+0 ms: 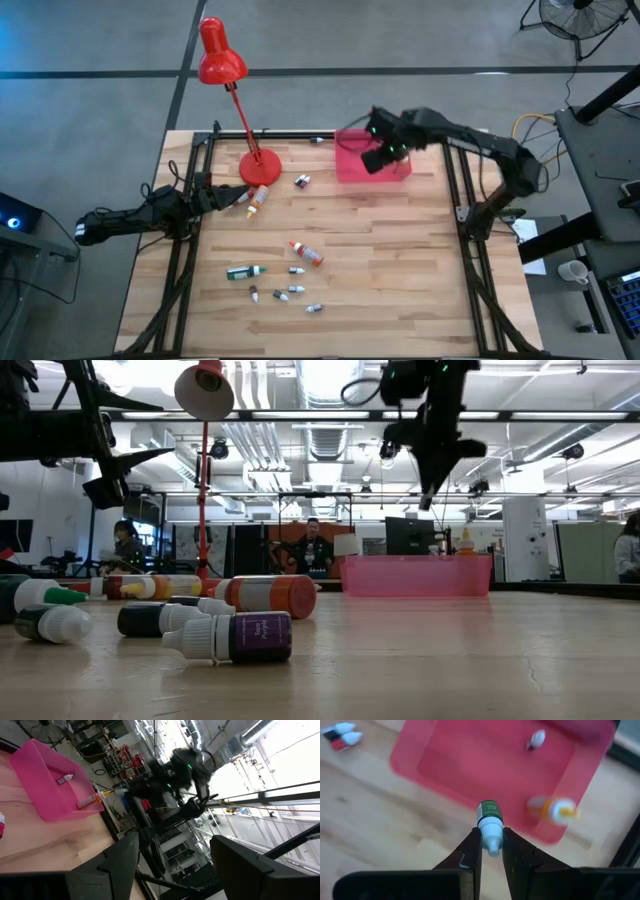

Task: Pick & Place food coloring
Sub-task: Put the small green food coloring bottle into the red bin

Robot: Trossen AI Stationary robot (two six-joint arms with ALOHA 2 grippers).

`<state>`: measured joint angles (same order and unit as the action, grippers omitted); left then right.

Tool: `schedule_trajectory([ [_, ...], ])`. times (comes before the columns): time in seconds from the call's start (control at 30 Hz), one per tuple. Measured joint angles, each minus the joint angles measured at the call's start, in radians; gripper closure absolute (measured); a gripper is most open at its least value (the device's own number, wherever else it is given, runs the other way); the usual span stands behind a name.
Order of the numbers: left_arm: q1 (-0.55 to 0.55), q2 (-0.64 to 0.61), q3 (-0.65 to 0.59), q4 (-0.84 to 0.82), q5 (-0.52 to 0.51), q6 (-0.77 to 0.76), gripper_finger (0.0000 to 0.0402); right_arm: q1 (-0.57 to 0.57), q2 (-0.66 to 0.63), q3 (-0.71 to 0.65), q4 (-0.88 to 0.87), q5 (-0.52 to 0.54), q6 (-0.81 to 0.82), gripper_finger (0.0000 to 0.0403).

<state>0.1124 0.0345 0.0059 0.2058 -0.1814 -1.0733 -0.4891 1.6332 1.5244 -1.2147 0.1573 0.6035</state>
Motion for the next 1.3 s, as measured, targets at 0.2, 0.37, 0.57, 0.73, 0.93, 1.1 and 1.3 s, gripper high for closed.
schedule_trajectory([
  [0.2, 0.000, 0.000, 0.000, 0.000, 0.000, 0.000, 0.0182, -0.167, 0.165, 0.067, -0.001, -0.117, -0.166, 0.0354],
  [0.37, 0.000, 0.000, 0.000, 0.000, 0.000, 0.000, 0.0182, -0.184, 0.287, 0.102, -0.001, -0.138, -0.276, 0.0354],
  [0.57, 0.000, 0.000, 0.000, 0.000, 0.000, 0.000, 0.0182, -0.189, 0.417, 0.167, -0.002, -0.139, -0.376, 0.0354],
  [0.73, 0.000, 0.000, 0.000, 0.000, 0.000, 0.000, 0.0182, -0.207, 0.499, 0.236, -0.001, -0.134, -0.423, 0.0354],
  [0.93, 0.000, 0.000, 0.000, -0.001, 0.000, 0.000, 0.0182, -0.248, 0.538, 0.283, -0.020, -0.132, -0.464, 0.0354],
  [1.1, 0.000, 0.000, 0.000, -0.001, 0.000, 0.000, 0.0182, -0.283, 0.537, 0.273, -0.091, -0.134, -0.494, 0.0354],
  [1.3, 0.000, 0.000, 0.000, -0.001, 0.000, 0.000, 0.0182, -0.317, 0.537, 0.252, -0.115, -0.132, -0.513, 0.0353],
])
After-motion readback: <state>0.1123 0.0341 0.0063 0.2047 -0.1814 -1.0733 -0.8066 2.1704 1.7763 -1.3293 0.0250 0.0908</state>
